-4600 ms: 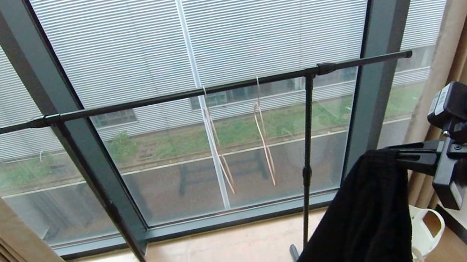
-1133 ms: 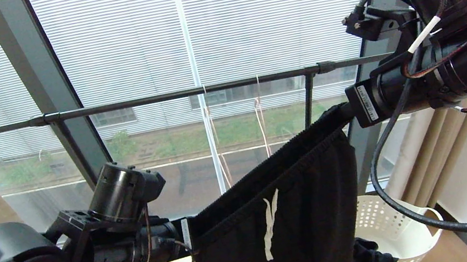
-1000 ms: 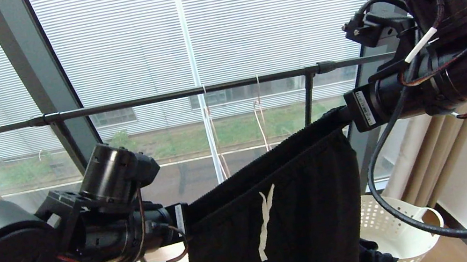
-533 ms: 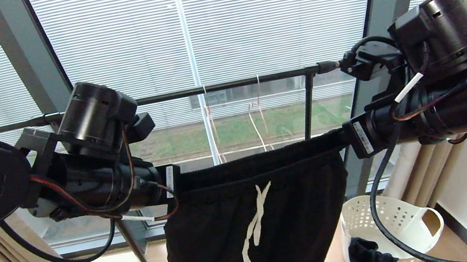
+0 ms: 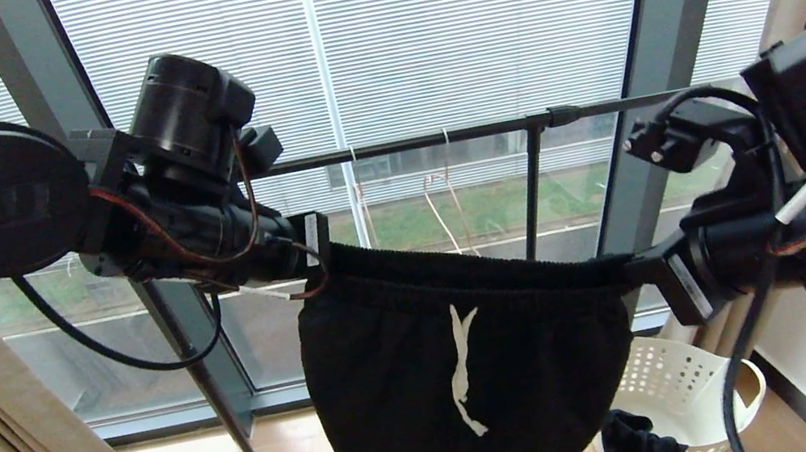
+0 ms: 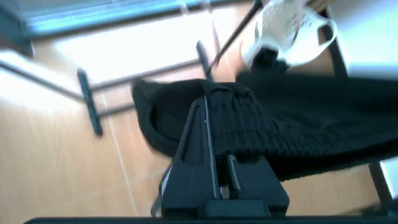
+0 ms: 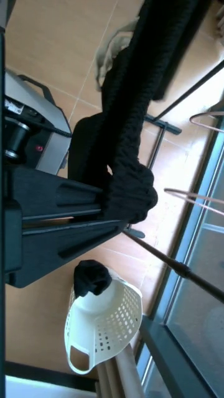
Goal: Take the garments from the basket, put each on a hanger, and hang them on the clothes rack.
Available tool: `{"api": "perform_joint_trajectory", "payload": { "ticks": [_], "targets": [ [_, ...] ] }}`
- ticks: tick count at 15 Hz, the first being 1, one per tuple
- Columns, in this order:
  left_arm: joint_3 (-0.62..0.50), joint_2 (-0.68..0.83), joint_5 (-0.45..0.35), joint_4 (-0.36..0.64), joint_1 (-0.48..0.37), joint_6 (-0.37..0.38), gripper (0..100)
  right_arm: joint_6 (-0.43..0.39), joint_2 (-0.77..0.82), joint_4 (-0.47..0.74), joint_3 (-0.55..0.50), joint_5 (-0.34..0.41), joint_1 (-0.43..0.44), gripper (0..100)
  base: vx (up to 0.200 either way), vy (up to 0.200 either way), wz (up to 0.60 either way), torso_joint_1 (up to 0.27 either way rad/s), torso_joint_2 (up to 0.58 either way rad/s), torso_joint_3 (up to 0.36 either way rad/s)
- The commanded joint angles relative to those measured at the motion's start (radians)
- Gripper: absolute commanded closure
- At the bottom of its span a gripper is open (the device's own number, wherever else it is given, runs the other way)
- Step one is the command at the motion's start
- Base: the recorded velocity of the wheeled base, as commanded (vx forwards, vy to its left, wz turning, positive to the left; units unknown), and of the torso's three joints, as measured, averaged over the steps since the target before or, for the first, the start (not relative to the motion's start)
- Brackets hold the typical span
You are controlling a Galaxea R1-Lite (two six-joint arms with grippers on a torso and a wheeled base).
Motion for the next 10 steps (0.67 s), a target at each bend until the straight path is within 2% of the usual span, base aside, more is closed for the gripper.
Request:
{"api": "perform_joint_trajectory", "payload": {
  "ticks": [1,3,5,9,10],
  "targets": [
    [-0.158,0.109,-0.001,0.013,-0.01,0.019,100,-0.054,-0.109,0.002,0.116,0.014,0.102,100,0.0,0.0,0.0,0.0,0.0,0.0],
    [-0.294,0.172,-0.001,0.053,-0.032,0.028,100,-0.06,-0.103,0.002,0.146,0.03,0.197,100,0.0,0.0,0.0,0.0,0.0,0.0],
    [-0.426,0.242,-0.001,0.118,-0.047,0.035,100,-0.06,-0.06,-0.001,0.136,0.078,0.278,100,0.0,0.0,0.0,0.0,0.0,0.0],
    [-0.426,0.276,-0.001,0.119,-0.086,0.069,100,-0.043,0.072,-0.009,0.05,0.09,0.389,100,0.0,0.0,0.0,0.0,0.0,0.0],
    [-0.426,0.276,-0.001,0.119,-0.087,0.069,100,0.001,0.112,-0.009,0.008,0.089,0.433,100,0.0,0.0,0.0,0.0,0.0,0.0]
  ]
}}
